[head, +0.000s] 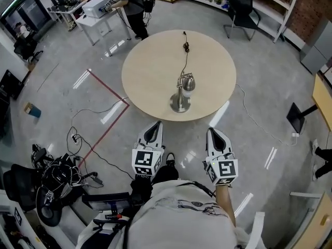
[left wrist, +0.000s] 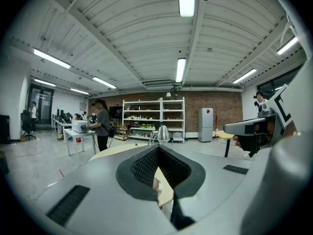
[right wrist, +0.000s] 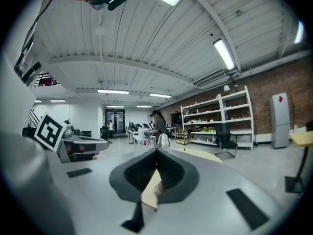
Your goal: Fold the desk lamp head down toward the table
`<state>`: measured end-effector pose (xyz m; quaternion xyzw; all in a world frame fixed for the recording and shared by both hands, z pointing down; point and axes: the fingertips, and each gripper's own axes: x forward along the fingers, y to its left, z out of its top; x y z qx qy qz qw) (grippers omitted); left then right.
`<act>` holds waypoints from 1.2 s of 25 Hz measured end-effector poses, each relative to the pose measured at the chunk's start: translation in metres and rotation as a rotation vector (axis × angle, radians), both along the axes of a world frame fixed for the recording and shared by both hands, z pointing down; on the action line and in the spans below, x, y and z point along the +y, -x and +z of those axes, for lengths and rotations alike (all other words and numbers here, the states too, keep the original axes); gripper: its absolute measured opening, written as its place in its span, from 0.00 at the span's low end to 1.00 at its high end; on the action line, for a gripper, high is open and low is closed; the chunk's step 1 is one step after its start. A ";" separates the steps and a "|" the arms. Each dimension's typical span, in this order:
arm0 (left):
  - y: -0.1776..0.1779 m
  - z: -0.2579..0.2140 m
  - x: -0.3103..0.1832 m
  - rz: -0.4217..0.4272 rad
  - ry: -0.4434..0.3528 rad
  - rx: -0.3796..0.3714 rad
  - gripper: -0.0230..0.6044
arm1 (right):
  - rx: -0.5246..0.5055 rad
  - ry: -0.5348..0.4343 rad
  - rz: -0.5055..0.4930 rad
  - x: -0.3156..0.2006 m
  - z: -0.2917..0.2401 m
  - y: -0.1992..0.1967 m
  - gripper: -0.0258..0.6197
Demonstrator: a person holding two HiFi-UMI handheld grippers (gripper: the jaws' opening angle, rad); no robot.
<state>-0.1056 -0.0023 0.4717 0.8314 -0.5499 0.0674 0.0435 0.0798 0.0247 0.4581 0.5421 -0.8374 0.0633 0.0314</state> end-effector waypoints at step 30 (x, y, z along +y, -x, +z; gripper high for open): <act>0.029 0.003 -0.147 0.053 0.046 0.030 0.04 | 0.023 0.005 0.030 -0.161 -0.019 0.034 0.04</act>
